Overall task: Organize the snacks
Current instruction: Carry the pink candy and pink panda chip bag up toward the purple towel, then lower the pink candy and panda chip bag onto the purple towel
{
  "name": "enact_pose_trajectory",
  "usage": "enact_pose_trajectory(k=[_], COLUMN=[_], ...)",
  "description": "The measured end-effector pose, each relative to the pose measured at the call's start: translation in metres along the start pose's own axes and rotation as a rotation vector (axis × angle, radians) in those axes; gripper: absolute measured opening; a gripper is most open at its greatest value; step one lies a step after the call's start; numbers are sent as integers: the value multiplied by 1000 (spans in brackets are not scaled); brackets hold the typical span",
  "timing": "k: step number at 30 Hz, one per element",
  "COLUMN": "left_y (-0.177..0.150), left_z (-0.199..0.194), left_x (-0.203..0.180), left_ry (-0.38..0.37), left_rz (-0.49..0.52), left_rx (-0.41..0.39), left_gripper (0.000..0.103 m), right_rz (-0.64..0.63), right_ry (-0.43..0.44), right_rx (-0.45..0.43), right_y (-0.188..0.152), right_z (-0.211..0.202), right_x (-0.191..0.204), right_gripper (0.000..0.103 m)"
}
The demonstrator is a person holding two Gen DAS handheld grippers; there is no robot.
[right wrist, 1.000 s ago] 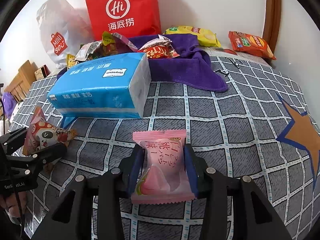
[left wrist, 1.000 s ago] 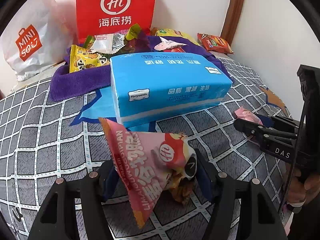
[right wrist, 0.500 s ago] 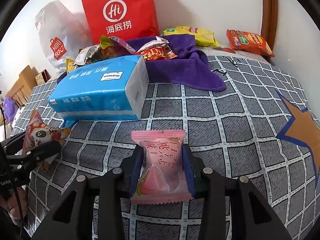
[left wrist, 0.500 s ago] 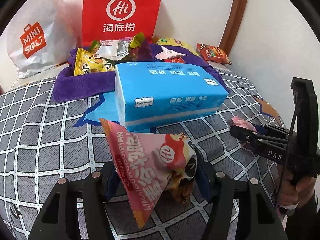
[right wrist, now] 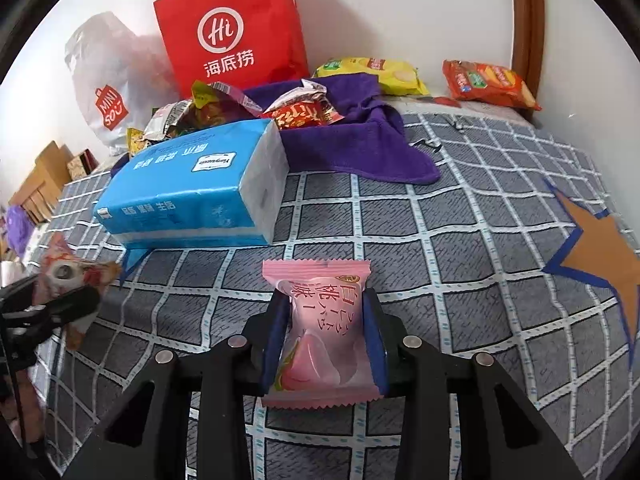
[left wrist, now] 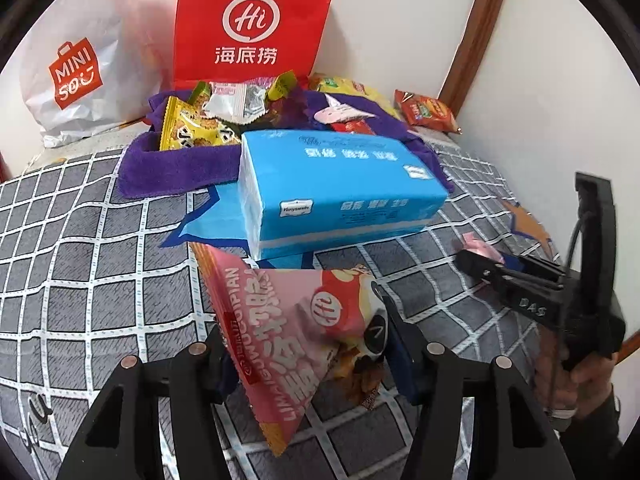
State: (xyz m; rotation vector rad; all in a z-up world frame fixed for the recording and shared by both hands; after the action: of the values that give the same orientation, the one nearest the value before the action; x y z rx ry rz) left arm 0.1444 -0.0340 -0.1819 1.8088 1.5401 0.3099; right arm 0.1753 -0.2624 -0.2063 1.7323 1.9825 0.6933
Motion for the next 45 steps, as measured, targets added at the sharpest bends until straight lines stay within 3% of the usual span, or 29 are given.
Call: enact_pose_trajectory(k=[11,23,35,45], left_y=[16,72,146,189], left_z=[-43,-73,-81,-56], left_x=[-5,-11,9,36], left_ry=[2,-14,37,57], left_rz=[2,19,31,3], left_rx=[-48,-75,-135,-132], left_gripper=[57,57,57,57], right_rz=[-44,-88,-90,-126], right_ry=[15,-8,35,75], right_rx=[-67,-142,-183,-195], right_y=[16,75,158,208], right_z=[-45,-92,-92,-64], right_x=[25,56,73,89], right_gripper=[34,34,34,34])
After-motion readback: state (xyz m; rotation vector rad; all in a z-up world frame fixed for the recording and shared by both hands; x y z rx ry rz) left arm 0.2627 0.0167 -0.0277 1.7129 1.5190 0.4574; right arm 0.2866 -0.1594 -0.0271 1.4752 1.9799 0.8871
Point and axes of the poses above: each gripper's, at about its wrist camera, not at the fingertips, and z roughly the way its jaws point, x to its left, y to its top, the point moved 4 cm from there along z, roughly the way its jaws point, and after that the axes turned 5 degrees about -y, right-handed, at the moved point
